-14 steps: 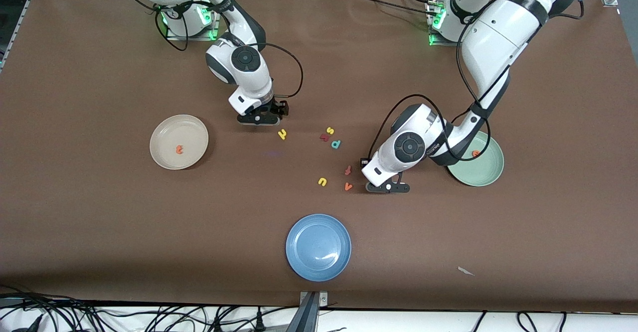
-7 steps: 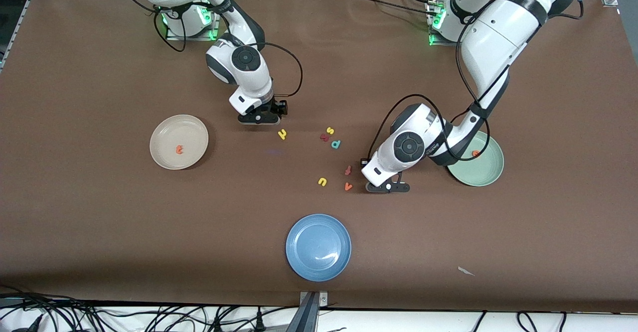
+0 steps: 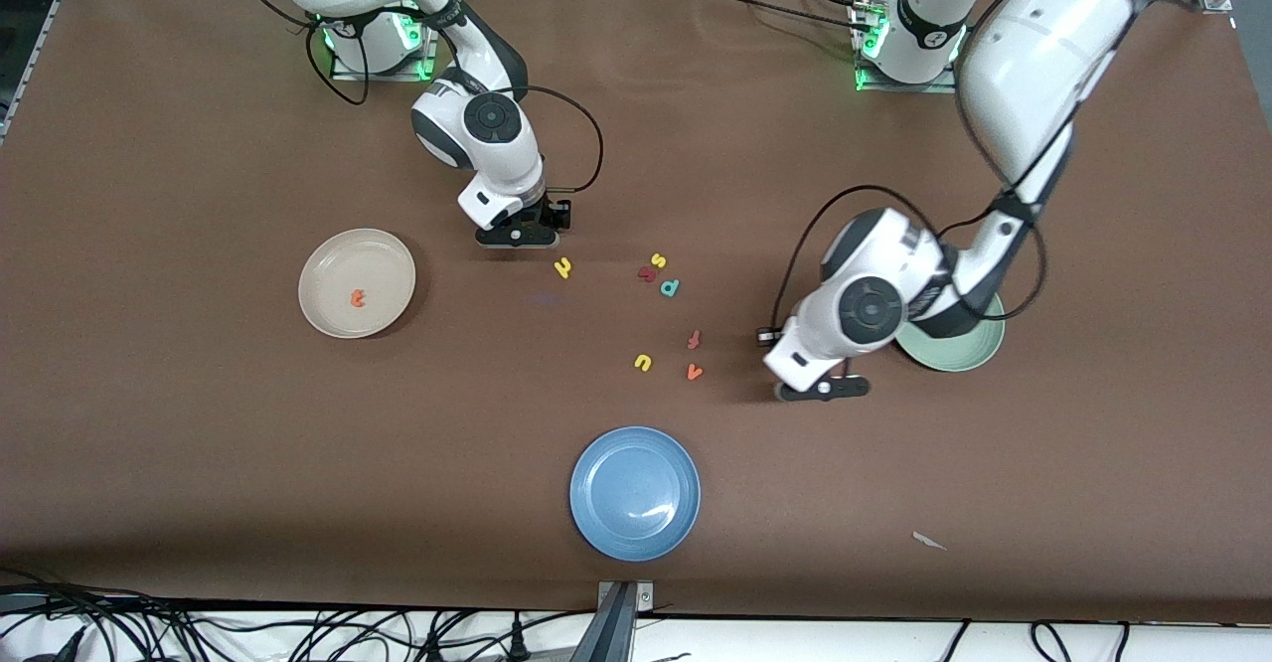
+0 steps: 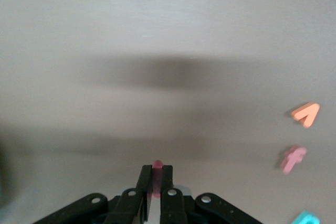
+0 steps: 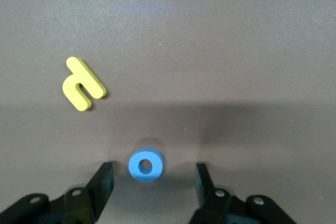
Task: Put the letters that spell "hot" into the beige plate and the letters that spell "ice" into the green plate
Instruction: 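Grasp the pink l with the left gripper while the right gripper grasps blue o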
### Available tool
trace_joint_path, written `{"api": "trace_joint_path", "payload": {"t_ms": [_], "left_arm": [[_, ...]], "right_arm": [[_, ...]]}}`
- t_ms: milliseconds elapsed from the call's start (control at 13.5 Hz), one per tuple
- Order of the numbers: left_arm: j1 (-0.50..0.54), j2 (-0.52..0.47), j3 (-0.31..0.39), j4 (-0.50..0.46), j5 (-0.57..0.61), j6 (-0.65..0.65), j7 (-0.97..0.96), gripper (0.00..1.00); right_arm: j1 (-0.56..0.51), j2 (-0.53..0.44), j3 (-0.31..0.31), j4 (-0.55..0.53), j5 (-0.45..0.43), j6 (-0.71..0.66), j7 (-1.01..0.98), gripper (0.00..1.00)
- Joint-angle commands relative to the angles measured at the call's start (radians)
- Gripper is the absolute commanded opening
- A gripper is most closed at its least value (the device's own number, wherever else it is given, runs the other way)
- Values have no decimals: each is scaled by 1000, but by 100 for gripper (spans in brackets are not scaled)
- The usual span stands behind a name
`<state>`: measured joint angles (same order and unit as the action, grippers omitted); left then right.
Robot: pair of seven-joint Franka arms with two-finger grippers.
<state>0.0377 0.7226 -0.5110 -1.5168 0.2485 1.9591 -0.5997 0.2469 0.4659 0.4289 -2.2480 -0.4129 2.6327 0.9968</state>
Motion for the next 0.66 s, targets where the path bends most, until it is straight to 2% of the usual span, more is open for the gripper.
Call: {"api": "trace_joint_path", "payload": {"t_ms": [0, 222, 591], "left_arm": [[92, -127, -17, -36, -54, -219, 168, 0], [194, -152, -14, -65, -55, -354, 309, 0], [336, -153, -14, -192, -9, -353, 431, 0]], "right_arm": [[9, 7, -7, -7, -32, 21, 17, 64], [9, 7, -7, -5, -34, 23, 17, 54], [9, 7, -7, -5, -34, 23, 17, 41]]}}
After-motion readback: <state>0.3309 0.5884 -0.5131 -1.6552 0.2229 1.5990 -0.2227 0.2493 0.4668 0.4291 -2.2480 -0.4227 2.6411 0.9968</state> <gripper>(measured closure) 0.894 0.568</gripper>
